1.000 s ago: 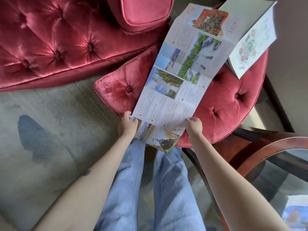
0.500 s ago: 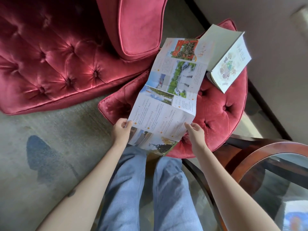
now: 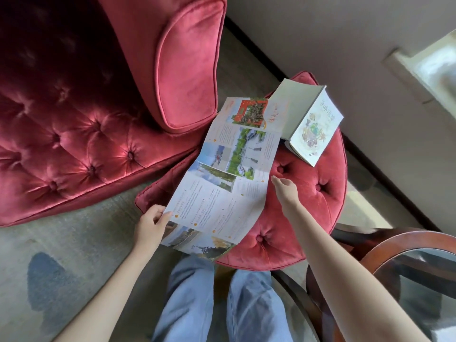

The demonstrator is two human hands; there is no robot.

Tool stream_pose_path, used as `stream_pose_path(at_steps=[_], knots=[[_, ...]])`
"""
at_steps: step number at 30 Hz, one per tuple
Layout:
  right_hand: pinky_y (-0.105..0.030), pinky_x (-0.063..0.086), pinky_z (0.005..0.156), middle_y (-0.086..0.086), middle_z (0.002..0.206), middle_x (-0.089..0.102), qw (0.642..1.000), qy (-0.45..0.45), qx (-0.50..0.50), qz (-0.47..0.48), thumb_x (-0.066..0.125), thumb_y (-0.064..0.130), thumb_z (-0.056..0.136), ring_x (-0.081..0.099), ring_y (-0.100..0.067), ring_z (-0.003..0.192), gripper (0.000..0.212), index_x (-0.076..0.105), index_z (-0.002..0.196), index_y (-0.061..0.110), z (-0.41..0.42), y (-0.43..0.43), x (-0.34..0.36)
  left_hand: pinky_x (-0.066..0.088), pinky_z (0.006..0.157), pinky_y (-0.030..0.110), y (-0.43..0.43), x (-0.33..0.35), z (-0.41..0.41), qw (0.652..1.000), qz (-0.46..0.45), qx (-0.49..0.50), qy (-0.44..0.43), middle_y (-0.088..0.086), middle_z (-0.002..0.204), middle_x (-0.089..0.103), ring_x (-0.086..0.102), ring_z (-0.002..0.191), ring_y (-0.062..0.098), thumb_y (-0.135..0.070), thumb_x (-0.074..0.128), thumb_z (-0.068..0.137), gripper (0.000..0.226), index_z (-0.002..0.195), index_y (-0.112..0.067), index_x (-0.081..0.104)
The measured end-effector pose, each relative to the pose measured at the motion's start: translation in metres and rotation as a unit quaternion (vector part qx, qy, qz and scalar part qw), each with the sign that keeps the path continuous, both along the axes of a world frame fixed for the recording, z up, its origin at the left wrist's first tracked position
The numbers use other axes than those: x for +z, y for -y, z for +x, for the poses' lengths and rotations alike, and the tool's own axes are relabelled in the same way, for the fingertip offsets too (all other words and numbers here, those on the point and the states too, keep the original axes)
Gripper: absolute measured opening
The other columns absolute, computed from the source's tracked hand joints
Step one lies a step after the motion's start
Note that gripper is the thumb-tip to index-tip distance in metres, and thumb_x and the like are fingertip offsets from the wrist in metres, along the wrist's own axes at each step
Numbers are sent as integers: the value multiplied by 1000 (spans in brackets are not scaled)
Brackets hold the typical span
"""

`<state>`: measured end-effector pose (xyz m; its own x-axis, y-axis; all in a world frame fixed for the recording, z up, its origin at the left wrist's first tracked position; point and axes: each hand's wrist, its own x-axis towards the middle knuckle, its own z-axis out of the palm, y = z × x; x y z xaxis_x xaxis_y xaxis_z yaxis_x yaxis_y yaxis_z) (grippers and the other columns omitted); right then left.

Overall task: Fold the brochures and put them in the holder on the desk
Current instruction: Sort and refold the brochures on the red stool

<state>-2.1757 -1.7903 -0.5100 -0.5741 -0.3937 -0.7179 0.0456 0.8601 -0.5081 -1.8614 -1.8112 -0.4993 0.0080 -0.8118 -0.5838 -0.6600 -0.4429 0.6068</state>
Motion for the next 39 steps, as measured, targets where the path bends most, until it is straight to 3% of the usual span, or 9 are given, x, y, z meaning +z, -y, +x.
stream_pose_path(at_steps=[4,8,12,22,25,30,32,35,39], knots=[[-28,19,50,2,61,28,1000,-16,-9,4,51,27,89,25,-11,54,39,27,59,22,-9,31,-6,44,67,30,-2,-6,5,1000,15,21,-14,-7,76,65,60,69,9,-12,59,87,23,71,-28,57],[-34,36,59,-15,68,52,999,-27,-41,-24,53,25,90,48,-24,63,27,55,76,2,-18,59,-11,47,74,36,-1,-14,5,999,22,34,-20,-3,79,66,61,77,20,-11,59,87,21,72,-26,59],[-30,15,51,-2,55,24,999,-16,-39,-28,53,25,90,21,-15,50,37,33,61,13,-21,84,-15,46,79,40,3,-17,2,998,27,44,-30,0,81,65,60,82,23,-10,58,87,19,73,-23,58],[-26,22,49,3,59,31,995,-30,-93,-26,55,28,89,30,-11,54,41,29,59,18,-20,99,-25,44,77,33,5,-18,-4,997,36,54,-30,7,88,67,60,85,22,-11,57,88,7,87,-6,62],[-28,31,59,1,72,42,992,-19,-119,-25,53,41,88,39,-15,70,32,47,75,12,-18,101,-23,45,77,34,5,-19,-6,998,35,45,-20,8,90,67,60,85,22,-12,57,88,9,89,-6,63],[-33,40,92,-7,110,57,982,9,-178,-63,48,49,89,51,-19,100,55,58,120,3,-16,100,-14,45,76,34,7,-19,-10,998,38,47,-13,6,91,67,60,85,21,-14,57,88,9,89,-8,63],[-33,43,83,-11,99,60,981,21,-171,-93,49,42,89,54,-21,92,52,61,111,-3,-15,97,-6,47,78,38,7,-18,-12,998,40,47,-13,5,90,68,61,85,21,-15,57,88,9,88,-9,63],[-26,27,57,2,67,38,978,43,-143,-143,50,24,87,33,-10,64,20,54,69,14,-11,90,7,47,77,37,7,-17,-14,998,41,53,-11,3,89,67,61,85,21,-15,57,88,7,88,-10,63],[-24,35,69,2,79,54,975,84,-82,-187,53,20,84,47,-9,76,10,57,75,17,-4,73,21,45,73,33,7,-19,-18,997,36,62,-3,0,85,66,61,82,20,-16,57,88,6,86,-14,62]])
